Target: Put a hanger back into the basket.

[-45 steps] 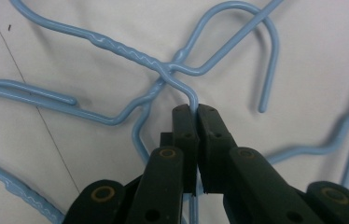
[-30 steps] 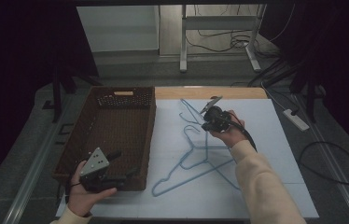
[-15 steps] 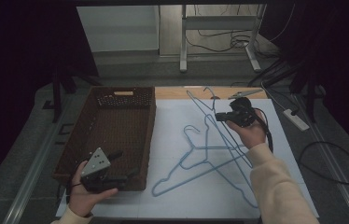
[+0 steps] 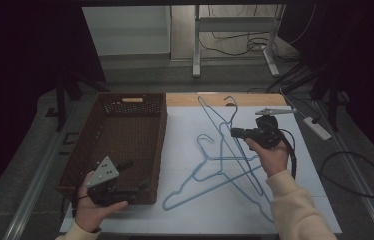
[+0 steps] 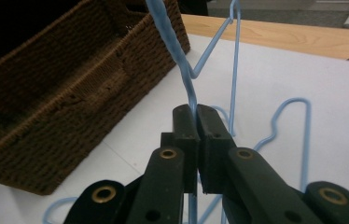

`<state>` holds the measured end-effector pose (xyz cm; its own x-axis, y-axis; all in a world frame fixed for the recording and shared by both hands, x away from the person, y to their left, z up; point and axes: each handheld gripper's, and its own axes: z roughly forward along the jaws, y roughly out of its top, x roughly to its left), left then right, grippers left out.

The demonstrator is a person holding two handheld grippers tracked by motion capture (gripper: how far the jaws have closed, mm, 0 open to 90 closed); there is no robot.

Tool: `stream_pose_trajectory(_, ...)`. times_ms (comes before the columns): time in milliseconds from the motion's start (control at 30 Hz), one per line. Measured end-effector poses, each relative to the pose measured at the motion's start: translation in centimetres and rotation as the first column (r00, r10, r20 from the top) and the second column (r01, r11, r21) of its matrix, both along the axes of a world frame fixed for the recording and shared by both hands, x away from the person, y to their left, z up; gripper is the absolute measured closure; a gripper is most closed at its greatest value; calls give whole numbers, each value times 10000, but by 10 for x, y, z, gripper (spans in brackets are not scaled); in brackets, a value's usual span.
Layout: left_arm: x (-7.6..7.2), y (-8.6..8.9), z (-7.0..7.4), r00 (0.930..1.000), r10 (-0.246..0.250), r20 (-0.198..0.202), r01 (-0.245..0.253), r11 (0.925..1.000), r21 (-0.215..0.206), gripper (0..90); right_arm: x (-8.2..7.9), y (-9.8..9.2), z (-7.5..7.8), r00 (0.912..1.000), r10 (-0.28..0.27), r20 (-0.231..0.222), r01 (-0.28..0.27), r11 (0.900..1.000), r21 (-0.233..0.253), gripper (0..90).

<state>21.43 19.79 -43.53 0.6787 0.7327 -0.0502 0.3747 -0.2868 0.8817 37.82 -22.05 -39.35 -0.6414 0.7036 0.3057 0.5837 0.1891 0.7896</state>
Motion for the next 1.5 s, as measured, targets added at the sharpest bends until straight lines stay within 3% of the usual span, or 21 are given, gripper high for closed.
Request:
stream_pose_trajectory(333, 2, -9, 5, 9999, -33, -94, 33, 10000, -32, 211, -12, -9, -17, 9995, 98, -284, -68, 9944, 1056, 878)
stream_pose_trajectory(567, 5, -21, 11, 9994, -141, -327, 130, 9994, -332, 214, -22, -5, -23, 9993, 262, -261, -214, 9852, 1702, 878)
stream_pose_trajectory(1100, 17, -61, 20, 9967, -468, -668, 424, 9970, -653, 216, -38, 15, -24, 10000, 96, -3, -93, 9765, 2153, 877)
stream_pose_trajectory(1500, 34, -107, 16, 9852, -1188, -1232, 1092, 9907, -816, 225, -43, 22, -26, 9997, 4, 241, -57, 9756, 2195, 878)
